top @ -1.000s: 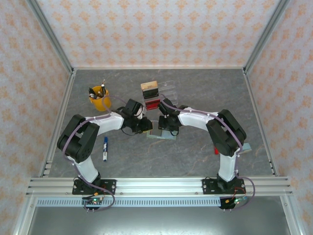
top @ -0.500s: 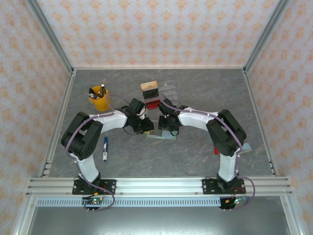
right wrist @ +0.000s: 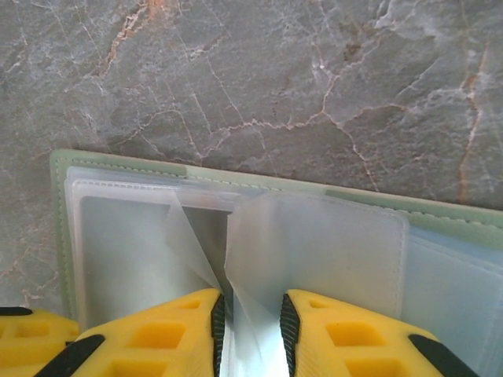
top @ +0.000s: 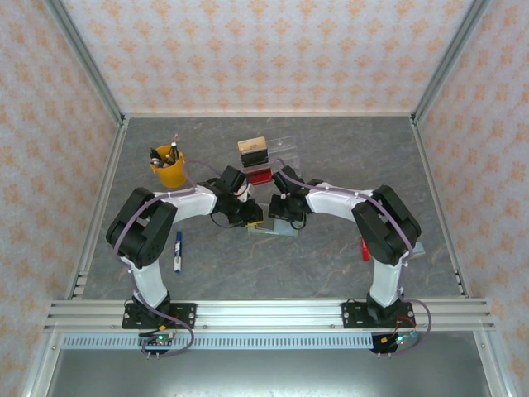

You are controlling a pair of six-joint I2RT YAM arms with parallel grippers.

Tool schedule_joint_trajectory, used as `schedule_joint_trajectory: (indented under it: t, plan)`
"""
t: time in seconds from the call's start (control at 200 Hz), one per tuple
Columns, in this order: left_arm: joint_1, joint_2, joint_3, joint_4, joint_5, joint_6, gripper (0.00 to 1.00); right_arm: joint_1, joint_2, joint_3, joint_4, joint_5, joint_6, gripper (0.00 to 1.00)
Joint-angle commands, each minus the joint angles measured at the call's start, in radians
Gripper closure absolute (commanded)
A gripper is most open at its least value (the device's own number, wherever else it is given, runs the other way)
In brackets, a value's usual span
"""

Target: Take the credit cards out of the card holder

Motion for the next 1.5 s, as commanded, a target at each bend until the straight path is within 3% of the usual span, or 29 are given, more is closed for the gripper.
schedule_joint_trajectory:
  t: [0.0, 0.365, 0.641, 0.841, 1.101, 1.281, 1.496]
  plan:
    - [-0.011, -0.010, -0.015, 0.079, 0.074, -0.021, 0.81, -0.021, -0.021, -0.049, -0.002, 0.000, 0.020, 0.70]
    - [-0.043, -0.048, -0.060, 0.297, 0.170, -0.130, 0.74, -0.045, -0.284, -0.136, 0.005, 0.102, 0.080, 0.58]
    - [-0.146, -0.052, 0.030, 0.254, 0.078, -0.146, 0.61, -0.070, -0.499, -0.242, -0.040, 0.235, 0.123, 0.52]
    - [-0.154, -0.024, 0.070, 0.210, 0.036, -0.135, 0.52, -0.077, -0.582, -0.260, -0.069, 0.258, 0.124, 0.49]
    - [-0.097, -0.078, 0.038, 0.112, -0.102, -0.098, 0.51, -0.077, -0.486, -0.203, -0.063, 0.139, 0.085, 0.54]
    - [-0.055, -0.042, 0.014, 0.145, -0.078, -0.101, 0.56, -0.077, -0.348, -0.160, -0.029, 0.041, 0.098, 0.67]
    - [-0.048, 0.028, 0.047, 0.159, -0.006, -0.097, 0.61, -0.077, -0.224, -0.125, -0.029, 0.018, 0.107, 0.72]
